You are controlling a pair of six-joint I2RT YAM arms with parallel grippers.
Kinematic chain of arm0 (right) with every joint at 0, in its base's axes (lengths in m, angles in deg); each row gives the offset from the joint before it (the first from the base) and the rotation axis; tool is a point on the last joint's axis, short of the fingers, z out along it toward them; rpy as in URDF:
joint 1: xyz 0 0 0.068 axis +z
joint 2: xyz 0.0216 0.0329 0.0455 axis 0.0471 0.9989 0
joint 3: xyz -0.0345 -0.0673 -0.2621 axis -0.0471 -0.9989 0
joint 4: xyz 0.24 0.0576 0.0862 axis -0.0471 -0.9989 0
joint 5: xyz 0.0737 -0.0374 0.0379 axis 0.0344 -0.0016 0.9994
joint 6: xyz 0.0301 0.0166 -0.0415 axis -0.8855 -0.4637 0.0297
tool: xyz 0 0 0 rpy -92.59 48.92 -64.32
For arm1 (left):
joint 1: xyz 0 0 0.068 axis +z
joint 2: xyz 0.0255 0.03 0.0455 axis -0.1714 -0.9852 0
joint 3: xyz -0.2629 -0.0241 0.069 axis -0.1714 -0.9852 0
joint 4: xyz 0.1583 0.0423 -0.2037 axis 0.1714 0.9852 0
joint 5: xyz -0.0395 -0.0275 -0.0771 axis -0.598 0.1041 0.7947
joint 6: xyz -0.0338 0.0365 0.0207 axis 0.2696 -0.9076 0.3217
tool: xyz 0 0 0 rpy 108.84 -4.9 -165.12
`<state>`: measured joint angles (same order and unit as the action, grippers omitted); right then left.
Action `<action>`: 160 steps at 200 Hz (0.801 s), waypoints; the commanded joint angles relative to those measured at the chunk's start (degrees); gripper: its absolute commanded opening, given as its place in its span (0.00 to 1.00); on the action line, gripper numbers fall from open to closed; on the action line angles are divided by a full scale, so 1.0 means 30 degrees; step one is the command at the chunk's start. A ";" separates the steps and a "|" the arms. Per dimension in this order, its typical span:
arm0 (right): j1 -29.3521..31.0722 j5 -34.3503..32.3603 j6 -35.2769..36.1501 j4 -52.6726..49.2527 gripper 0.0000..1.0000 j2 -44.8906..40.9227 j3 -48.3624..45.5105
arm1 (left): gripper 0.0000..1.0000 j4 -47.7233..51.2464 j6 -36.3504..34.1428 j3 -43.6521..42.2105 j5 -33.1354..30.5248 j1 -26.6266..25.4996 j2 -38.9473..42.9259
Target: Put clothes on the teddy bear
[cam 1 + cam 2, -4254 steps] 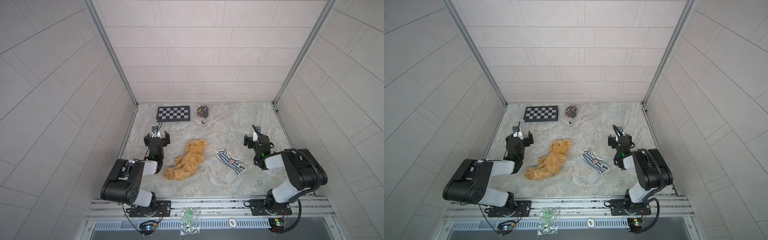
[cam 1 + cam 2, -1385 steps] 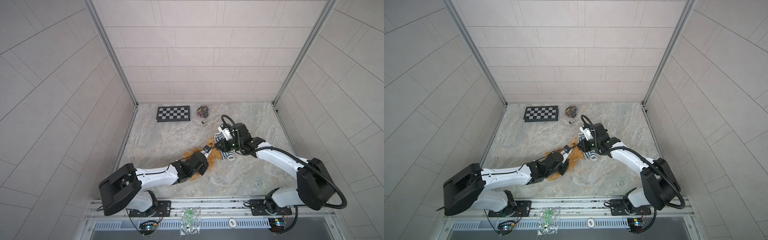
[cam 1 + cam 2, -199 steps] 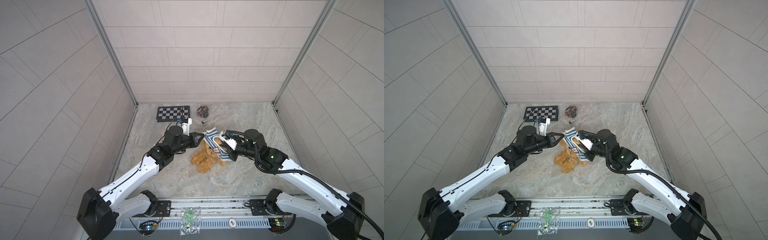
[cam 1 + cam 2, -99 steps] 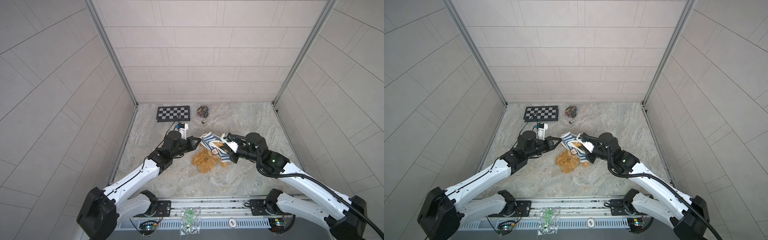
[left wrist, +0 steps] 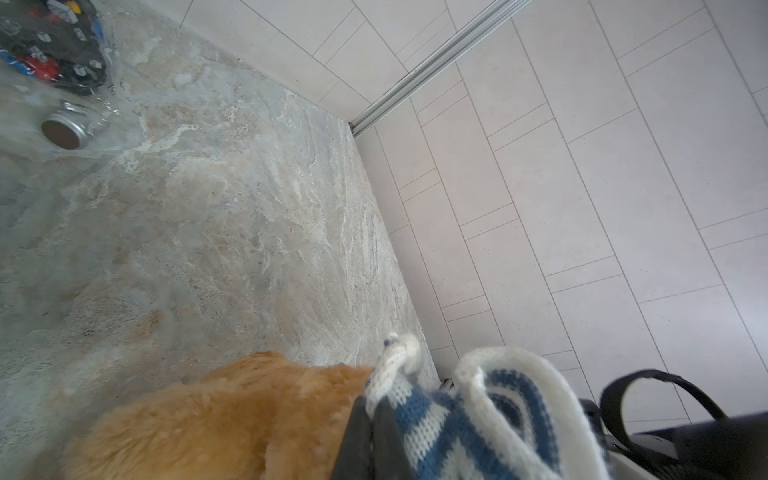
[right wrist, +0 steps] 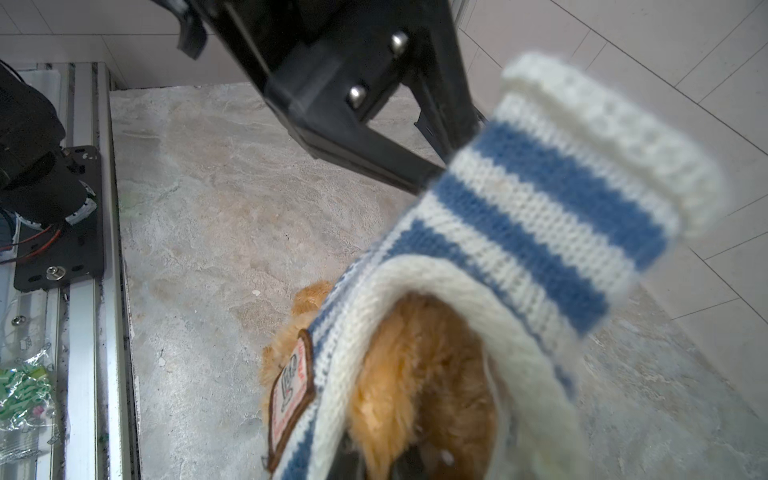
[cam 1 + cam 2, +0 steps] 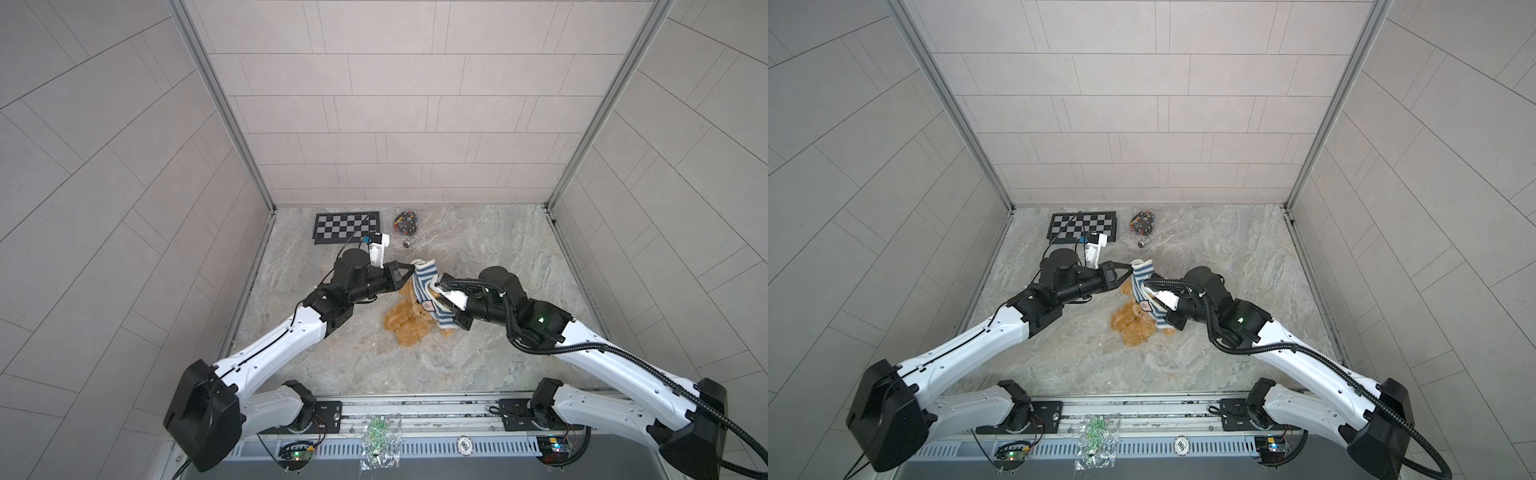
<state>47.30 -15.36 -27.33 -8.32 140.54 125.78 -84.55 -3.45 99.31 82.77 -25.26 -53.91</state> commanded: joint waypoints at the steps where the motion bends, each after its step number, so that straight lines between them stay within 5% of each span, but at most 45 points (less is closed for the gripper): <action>1: 0.0280 -0.0344 0.1166 -0.0360 0.00 -0.0787 0.0043 | 0.00 0.1052 -0.0195 0.0365 -0.0623 0.0180 -0.0505; 63: 0.0280 -0.1899 0.0219 0.2368 0.00 -0.2529 -0.1475 | 0.00 0.3149 -0.1069 -0.1122 -0.1181 0.0257 0.0236; 160: -0.0070 -0.3456 -0.2126 0.3131 0.00 -0.2800 -0.2022 | 0.00 0.4176 -0.1846 -0.3553 0.1824 -0.0260 0.1649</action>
<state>47.78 -22.36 -31.11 -2.83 132.41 118.52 -75.78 -6.78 90.17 86.18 -25.20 -50.50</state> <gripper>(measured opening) 0.083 0.042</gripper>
